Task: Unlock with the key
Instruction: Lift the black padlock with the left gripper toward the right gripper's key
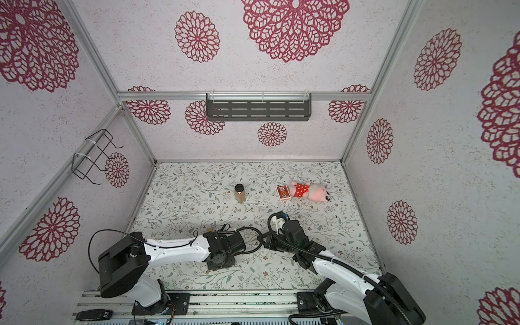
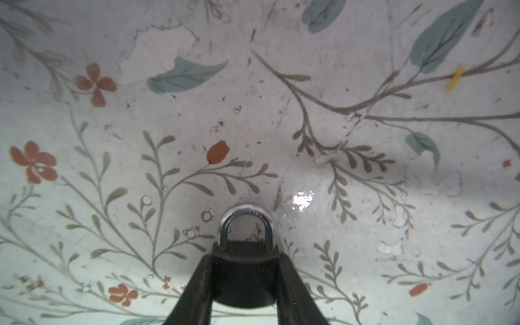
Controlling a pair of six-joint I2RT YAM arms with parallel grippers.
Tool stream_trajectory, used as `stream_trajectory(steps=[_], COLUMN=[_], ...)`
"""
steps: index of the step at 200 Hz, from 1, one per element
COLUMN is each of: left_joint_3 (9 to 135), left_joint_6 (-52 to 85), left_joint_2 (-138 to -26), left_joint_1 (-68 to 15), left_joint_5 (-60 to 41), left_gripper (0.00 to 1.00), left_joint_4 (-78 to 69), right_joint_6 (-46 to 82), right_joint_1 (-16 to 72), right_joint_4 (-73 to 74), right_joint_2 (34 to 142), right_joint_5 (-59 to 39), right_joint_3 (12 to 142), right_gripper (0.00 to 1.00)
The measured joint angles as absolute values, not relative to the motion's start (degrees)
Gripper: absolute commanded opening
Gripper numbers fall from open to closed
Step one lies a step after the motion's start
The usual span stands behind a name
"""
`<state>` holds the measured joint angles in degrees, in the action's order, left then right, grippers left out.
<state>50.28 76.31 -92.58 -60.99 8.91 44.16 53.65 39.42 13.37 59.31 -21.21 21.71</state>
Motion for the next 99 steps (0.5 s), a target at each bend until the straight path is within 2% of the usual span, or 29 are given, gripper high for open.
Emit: stream_trajectory(steps=[99], left_joint_3=[51.92], left_joint_6=[77.67], left_joint_2=[-80.51], left_joint_1=[-60.42], left_joint_5=[13.15], left_gripper=[0.1], left_joint_4=[43.99], right_joint_6=[52.07], right_joint_1=[39.42], right_joint_4=[6.31], right_joint_2=[54.61], right_joint_5=[-21.19], right_joint_3=[22.81], right_gripper=[0.0])
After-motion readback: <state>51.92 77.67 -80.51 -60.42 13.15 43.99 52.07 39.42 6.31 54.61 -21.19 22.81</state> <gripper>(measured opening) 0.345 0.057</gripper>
